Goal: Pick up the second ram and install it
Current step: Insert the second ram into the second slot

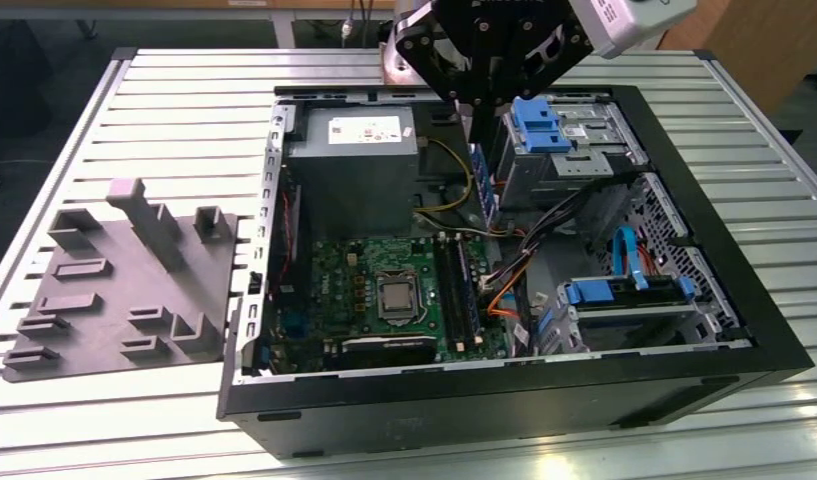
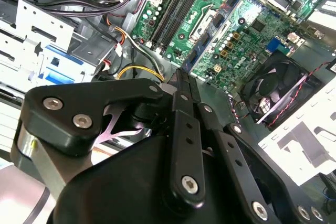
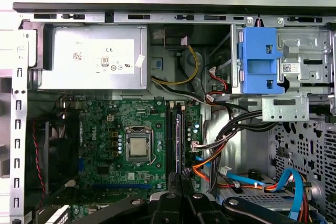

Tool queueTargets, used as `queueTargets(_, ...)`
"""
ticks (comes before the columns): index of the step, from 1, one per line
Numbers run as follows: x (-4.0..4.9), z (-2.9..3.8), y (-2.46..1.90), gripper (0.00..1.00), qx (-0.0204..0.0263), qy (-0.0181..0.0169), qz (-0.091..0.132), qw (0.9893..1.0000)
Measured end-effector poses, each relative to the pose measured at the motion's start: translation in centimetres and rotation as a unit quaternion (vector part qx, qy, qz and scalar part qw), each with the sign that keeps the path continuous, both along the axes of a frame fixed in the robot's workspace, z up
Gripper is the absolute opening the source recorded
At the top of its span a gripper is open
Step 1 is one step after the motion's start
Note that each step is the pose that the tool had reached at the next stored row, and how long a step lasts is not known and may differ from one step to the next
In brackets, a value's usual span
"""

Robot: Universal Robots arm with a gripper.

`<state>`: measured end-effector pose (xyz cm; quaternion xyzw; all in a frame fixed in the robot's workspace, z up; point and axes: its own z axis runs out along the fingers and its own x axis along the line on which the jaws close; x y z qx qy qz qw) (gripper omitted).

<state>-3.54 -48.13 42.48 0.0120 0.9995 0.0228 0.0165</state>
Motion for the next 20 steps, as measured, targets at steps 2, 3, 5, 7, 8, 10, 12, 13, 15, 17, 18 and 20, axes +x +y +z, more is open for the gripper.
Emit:
queueTargets(2, 0.0, 0.01, 0.0, 0.12, 0.0, 0.0, 0.0, 1.0)
queueTargets(3, 0.0, 0.01, 0.0, 0.12, 0.0, 0.0, 0.0, 1.0)
queueTargets(5, 0.0, 0.01, 0.0, 0.12, 0.0, 0.0, 0.0, 1.0)
queueTargets(7, 0.0, 0.0, 0.0, 0.12, -0.0001, 0.0, 0.0, 1.0)
queueTargets(8, 0.0, -0.01, 0.0, 0.12, -0.0001, 0.0, 0.0, 1.0)
queueTargets(10, 0.0, -0.24, 0.0, 0.12, -0.0001, 0.0, 0.0, 1.0)
queueTargets(12, 0.0, -0.29, 0.0, 0.12, 0.0, 0.0, 0.0, 1.0)
queueTargets(13, 0.0, -0.29, 0.0, 0.12, -0.0001, 0.0, 0.0, 1.0)
queueTargets(15, 0.0, -0.33, 0.0, 0.12, 0.0, 0.0, 0.0, 1.0)
queueTargets(17, 0.0, -0.35, 0.0, 0.12, 0.0, 0.0, 0.0, 1.0)
queueTargets(18, 0.0, -0.38, 0.0, 0.12, 0.0, 0.0, 0.0, 1.0)
queueTargets(20, 0.0, -0.42, 0.0, 0.12, 0.0, 0.0, 0.0, 1.0)
